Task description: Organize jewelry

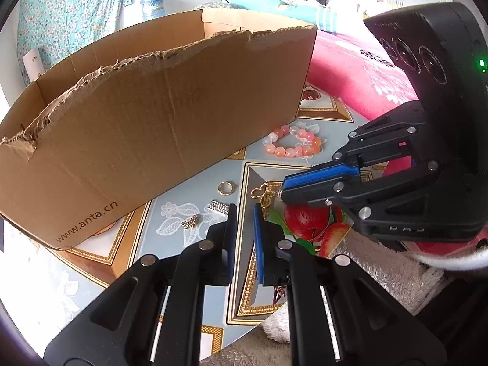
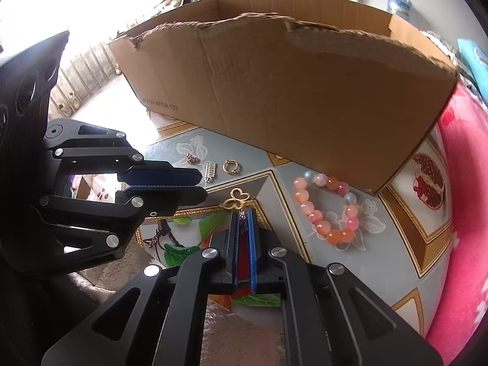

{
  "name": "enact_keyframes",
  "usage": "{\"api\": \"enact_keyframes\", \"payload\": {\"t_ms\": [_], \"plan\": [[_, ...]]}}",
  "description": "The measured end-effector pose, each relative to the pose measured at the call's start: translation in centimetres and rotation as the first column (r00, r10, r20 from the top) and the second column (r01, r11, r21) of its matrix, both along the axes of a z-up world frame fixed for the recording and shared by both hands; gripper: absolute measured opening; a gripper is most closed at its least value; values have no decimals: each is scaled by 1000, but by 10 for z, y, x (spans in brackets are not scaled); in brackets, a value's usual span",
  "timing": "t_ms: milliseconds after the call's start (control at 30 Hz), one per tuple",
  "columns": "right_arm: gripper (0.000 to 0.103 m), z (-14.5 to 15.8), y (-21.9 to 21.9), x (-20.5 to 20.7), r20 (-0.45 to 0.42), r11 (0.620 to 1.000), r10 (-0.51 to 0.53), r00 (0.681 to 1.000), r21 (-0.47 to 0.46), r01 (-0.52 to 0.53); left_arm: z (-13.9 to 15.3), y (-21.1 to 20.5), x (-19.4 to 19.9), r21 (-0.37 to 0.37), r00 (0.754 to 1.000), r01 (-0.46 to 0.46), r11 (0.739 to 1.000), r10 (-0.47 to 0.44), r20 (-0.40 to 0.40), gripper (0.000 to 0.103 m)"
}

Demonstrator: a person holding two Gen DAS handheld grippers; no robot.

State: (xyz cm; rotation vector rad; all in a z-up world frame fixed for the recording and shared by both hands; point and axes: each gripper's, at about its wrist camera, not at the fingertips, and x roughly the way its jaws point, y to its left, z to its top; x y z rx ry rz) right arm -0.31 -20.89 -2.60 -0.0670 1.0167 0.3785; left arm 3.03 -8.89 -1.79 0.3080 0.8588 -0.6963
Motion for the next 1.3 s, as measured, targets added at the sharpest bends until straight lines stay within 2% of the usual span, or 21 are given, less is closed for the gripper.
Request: {"api": "enact_keyframes", "payload": {"t_ms": [167, 300, 367, 433, 533, 633, 933, 1000, 1200, 1300], "plan": [[4, 5, -3, -2, -3, 999, -33, 999, 41, 33, -1, 1, 1, -3, 1000, 6, 1000, -7, -3, 10], [4, 17, -8, -7, 10, 989, -45, 999, 145, 43, -1, -1, 1, -7, 1000, 18, 1000, -18, -8, 10], [4, 16, -19, -3, 9, 985, -59, 998, 164, 57, -2, -3, 0, -9, 1000, 28, 1000, -28, -9, 10], [4, 13, -19, -1, -5, 986, -71, 997, 150, 71, -2, -6, -2, -14, 999, 42, 999, -42, -12, 19], [4, 20, -23, 0, -1, 973, -62, 998, 221, 61, -1, -10, -6, -11, 998, 66, 998, -66, -1, 24], [4, 20, -20, 3, -1, 974, -57, 998, 219, 56, -2, -13, -10, -1, 997, 81, 997, -81, 14, 29], [4, 16, -12, 7, -17, 969, -4, 1000, 245, 8, -5, -19, -22, 65, 988, 117, 991, -123, 88, 30], [4, 16, -7, 6, -18, 970, 10, 1000, 244, -5, -5, -20, -24, 70, 987, 122, 990, -129, 99, 29], [4, 17, 3, 2, -19, 969, 47, 999, 245, -41, -2, -17, -29, 61, 986, 122, 991, -128, 111, 12], [4, 17, 3, 2, -21, 968, 50, 999, 249, -43, 0, -14, -27, 48, 986, 121, 991, -126, 110, 8]]}}
